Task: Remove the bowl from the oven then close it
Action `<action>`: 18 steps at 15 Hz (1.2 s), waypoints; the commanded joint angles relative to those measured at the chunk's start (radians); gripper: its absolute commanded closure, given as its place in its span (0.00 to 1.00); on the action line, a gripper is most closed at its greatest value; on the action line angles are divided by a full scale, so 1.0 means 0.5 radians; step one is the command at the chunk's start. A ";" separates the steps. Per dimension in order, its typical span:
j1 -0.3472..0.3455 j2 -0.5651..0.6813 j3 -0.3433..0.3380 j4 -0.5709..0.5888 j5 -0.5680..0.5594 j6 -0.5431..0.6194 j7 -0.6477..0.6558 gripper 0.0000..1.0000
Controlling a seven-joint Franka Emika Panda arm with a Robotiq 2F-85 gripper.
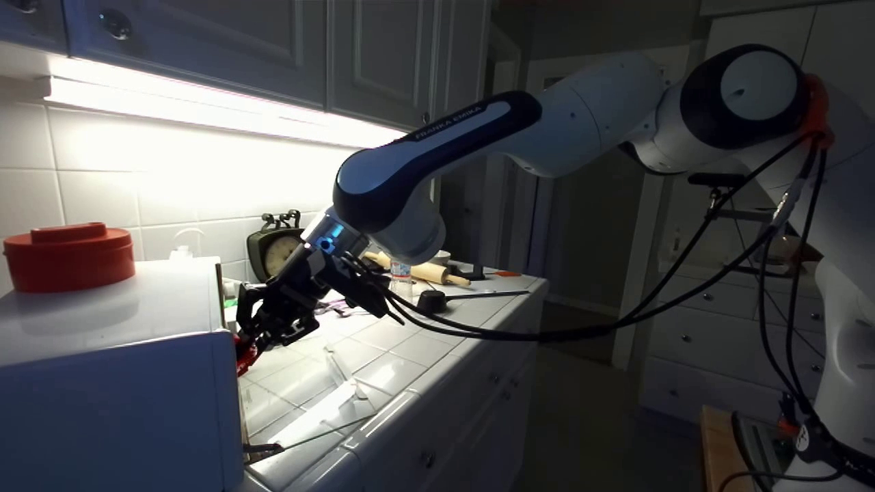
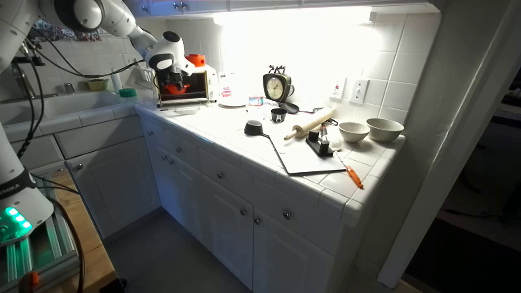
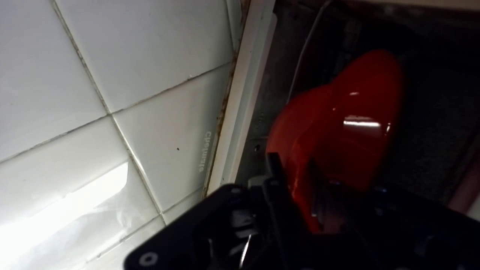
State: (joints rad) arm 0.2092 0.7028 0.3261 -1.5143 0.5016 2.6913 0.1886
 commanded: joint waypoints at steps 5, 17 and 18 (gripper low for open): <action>-0.004 0.070 0.020 0.106 0.002 -0.059 0.026 0.99; 0.006 -0.084 -0.092 0.000 -0.011 -0.143 0.220 0.99; 0.004 -0.093 -0.098 -0.013 -0.009 -0.138 0.230 0.99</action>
State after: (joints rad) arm 0.2087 0.6871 0.2936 -1.4975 0.5002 2.6415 0.2575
